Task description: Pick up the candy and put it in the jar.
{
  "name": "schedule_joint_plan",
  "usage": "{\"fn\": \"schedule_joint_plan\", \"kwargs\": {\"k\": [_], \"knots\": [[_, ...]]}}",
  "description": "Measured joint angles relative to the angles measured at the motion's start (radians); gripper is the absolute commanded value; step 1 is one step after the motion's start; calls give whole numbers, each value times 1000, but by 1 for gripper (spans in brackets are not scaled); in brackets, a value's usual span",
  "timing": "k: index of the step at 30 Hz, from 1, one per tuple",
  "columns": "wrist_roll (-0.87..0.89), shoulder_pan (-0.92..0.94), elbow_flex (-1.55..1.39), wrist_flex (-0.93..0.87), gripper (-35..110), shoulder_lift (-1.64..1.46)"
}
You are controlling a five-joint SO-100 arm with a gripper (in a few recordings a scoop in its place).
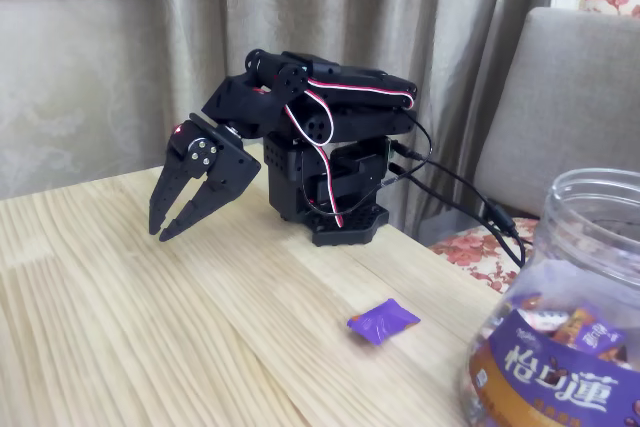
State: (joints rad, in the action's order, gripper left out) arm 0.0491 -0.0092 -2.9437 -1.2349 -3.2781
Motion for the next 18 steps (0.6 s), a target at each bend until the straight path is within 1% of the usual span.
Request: {"fn": "schedule_joint_plan", "kwargs": {"k": [5,18], "knots": [[-41,-20,0,0,9,0],[-41,-28,0,0,9,0]]}}
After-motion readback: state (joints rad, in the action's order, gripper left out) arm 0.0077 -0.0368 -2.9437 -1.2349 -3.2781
